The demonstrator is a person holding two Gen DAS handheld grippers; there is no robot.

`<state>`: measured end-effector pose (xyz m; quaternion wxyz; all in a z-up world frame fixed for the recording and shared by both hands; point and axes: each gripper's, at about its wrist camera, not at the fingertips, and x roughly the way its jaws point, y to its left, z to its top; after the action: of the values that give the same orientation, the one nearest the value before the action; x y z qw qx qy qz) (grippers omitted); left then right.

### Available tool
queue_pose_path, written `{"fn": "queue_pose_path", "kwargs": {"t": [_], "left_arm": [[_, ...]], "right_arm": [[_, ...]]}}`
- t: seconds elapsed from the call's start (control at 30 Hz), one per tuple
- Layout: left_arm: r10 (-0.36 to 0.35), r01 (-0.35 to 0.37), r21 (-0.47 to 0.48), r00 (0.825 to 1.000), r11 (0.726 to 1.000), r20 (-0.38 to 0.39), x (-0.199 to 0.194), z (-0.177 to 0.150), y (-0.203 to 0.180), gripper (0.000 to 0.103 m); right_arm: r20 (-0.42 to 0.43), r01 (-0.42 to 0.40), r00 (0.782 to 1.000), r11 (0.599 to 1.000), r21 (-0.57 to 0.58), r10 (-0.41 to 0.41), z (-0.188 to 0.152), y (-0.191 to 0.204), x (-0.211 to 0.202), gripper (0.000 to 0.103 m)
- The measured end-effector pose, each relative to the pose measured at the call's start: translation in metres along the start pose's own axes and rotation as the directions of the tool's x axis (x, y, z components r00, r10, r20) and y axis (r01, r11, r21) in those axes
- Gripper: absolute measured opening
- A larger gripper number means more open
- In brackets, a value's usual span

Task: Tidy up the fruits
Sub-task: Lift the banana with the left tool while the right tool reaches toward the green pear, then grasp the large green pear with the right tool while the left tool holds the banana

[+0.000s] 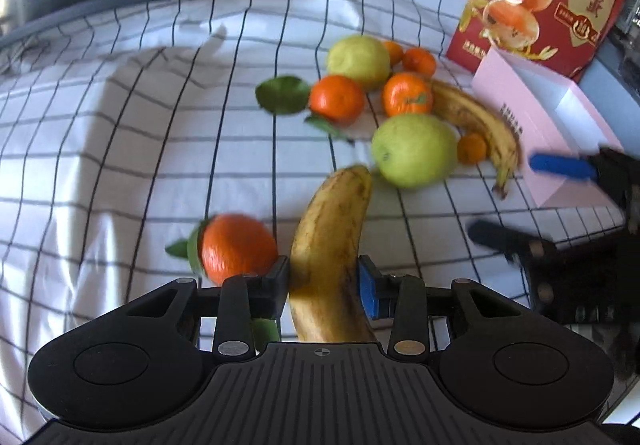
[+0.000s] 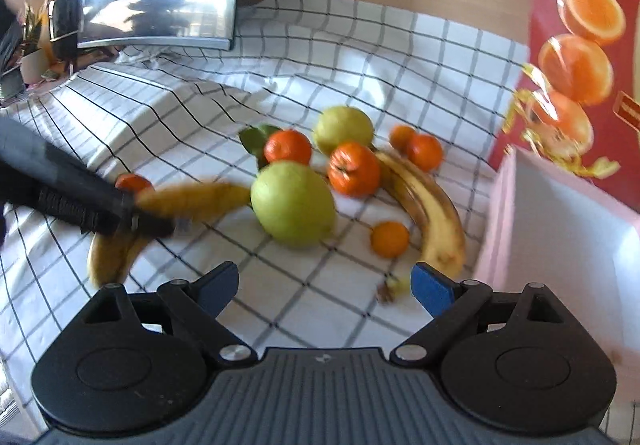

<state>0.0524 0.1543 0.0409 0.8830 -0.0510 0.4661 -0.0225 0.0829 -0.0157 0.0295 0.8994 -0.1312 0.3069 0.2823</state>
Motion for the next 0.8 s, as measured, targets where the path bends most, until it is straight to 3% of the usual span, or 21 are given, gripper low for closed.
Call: {"fn": "queue_pose_path", "kwargs": {"t": [0.27,0.5,0.8], "left_arm": [[-0.011,0.011,-0.024,1.000,1.000,0.006,-0.005,-0.003,0.004,0.041],[-0.041,0.040,-0.069,0.999,0.997,-0.017,-0.006,-0.001,0.002,0.042],[0.044,-0.045,-0.013,0.999,0.999,-0.027,0.018,0.011,-0.012,0.043]], "right_arm": [[-0.013,-0.058,0.998,0.998,-0.001,0.058,0.017,0.006,0.025,0.085],[-0.047,-0.079,0.996,0.997,0.002,0.079,-0.001,0.010,0.018,0.085],[-0.061,-0.056,0.996,0.997,0.056,0.060,-0.009,-0.001,0.009,0.085]]}}
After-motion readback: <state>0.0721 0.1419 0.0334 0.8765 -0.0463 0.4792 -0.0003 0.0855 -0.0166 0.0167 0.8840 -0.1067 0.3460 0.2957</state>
